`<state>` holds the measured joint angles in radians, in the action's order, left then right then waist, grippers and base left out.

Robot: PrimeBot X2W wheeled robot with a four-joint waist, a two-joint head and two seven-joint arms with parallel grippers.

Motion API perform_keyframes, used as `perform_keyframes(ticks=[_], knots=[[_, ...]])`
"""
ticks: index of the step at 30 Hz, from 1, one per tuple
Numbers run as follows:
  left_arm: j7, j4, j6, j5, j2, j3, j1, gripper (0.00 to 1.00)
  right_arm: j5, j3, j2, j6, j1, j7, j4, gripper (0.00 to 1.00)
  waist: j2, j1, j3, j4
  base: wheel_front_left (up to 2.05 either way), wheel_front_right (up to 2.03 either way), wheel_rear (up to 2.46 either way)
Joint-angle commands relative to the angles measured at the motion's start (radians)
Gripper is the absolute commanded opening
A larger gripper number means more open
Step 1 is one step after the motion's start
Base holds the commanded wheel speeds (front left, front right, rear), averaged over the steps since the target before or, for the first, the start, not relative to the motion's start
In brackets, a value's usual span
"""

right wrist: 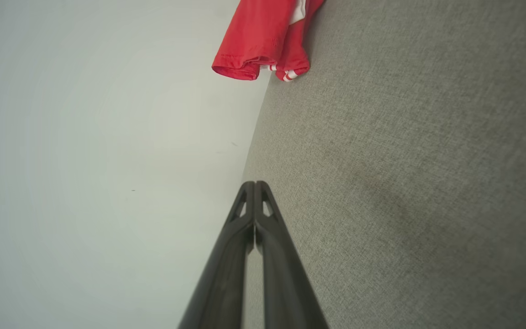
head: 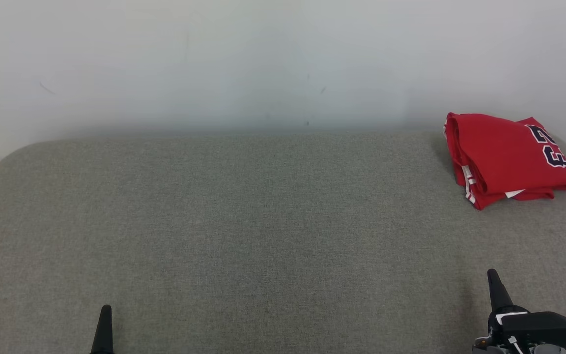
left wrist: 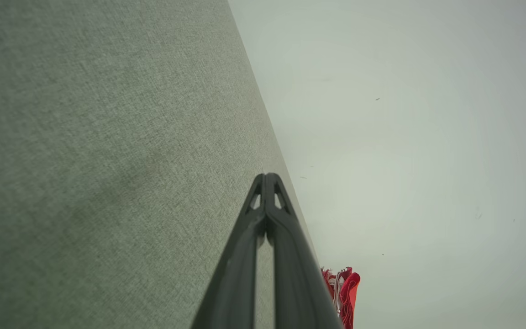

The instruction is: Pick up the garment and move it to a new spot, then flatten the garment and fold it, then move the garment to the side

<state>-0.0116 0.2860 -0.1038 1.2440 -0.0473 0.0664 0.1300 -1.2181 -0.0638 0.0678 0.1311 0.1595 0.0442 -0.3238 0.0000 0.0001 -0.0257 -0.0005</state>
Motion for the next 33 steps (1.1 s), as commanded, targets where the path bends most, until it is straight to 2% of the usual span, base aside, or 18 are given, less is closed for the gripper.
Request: perform_keyframes(ticks=[1, 33], knots=[[0.006, 0.001, -0.004, 0.027, -0.004, 0.007, 0.025, 0.00, -0.028, -0.007, -0.002, 0.000, 0.024, 0.008, 0.000, 0.00, 0.0000, -0.0001, 0.001, 0.000, 0.00, 0.00, 0.00], [0.065, 0.045, -0.024, 0.288, -0.004, 0.022, 0.066, 0.00, -0.299, -0.067, -0.010, -0.001, 0.071, 0.089, -0.042, 0.00, 0.0000, -0.0001, 0.028, 0.001, 0.00, 0.00, 0.00]])
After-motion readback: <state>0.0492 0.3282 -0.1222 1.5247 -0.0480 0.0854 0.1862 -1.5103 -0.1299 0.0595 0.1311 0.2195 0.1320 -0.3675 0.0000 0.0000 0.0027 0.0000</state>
